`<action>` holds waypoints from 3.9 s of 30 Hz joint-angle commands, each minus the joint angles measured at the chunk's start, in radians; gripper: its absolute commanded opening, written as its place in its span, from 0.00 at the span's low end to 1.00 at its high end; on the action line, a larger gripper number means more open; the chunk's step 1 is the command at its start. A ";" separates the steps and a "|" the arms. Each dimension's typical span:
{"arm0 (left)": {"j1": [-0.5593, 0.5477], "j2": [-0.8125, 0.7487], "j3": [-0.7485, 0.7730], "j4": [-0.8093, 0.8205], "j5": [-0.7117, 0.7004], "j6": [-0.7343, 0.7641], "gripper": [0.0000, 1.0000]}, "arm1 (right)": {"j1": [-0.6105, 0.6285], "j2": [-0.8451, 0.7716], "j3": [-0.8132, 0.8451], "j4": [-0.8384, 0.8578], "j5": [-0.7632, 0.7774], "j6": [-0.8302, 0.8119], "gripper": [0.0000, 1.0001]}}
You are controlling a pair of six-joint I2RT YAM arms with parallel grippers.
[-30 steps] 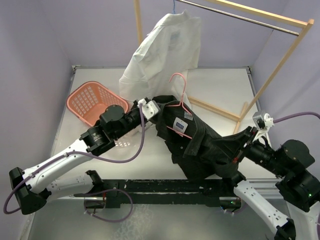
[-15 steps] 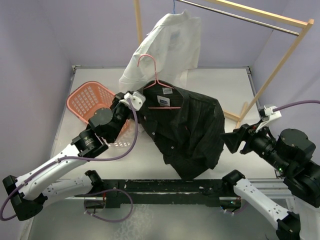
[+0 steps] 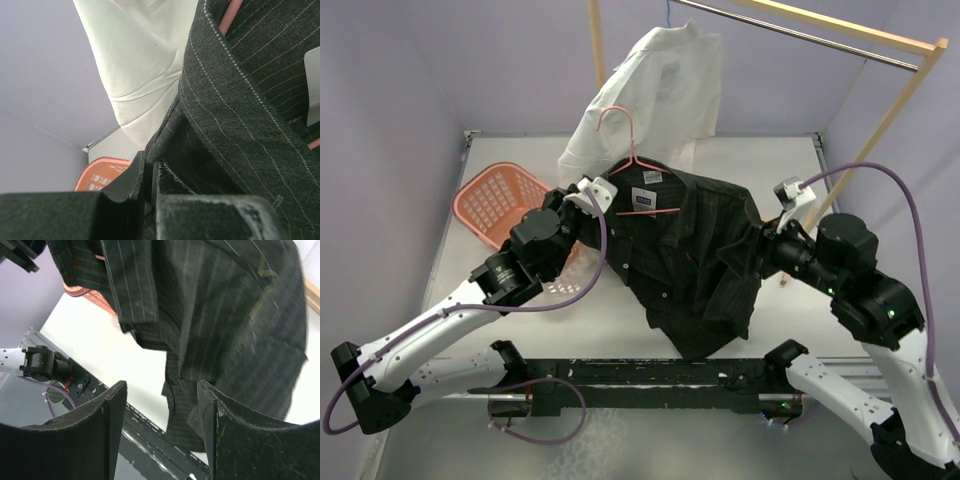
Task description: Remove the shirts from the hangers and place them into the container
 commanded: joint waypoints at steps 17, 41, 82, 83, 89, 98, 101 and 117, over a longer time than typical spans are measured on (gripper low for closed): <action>0.005 -0.002 0.058 0.047 0.000 -0.053 0.00 | 0.501 0.250 -0.039 0.317 0.570 0.070 0.62; 0.005 -0.047 0.024 0.062 0.047 -0.069 0.00 | 0.826 0.270 -0.511 1.155 1.264 -0.086 0.50; 0.005 -0.126 -0.059 0.068 0.235 -0.031 0.00 | 0.879 -0.094 0.176 0.283 1.545 -0.221 0.00; 0.005 -0.135 -0.064 0.074 0.250 -0.028 0.00 | 0.879 -0.092 0.192 0.283 1.540 -0.233 0.00; 0.005 -0.116 -0.063 0.080 0.213 -0.016 0.00 | 0.879 -0.099 0.216 0.310 1.449 -0.230 0.00; 0.005 -0.083 -0.041 0.068 0.138 -0.020 0.00 | 0.879 0.124 0.393 0.088 1.294 -0.147 0.00; 0.006 -0.095 -0.043 0.070 0.124 -0.020 0.00 | 0.879 0.198 0.473 0.027 1.254 -0.146 0.00; 0.005 -0.226 0.053 -0.028 -0.087 0.134 0.00 | 0.879 0.210 0.618 -0.235 1.224 -0.010 0.00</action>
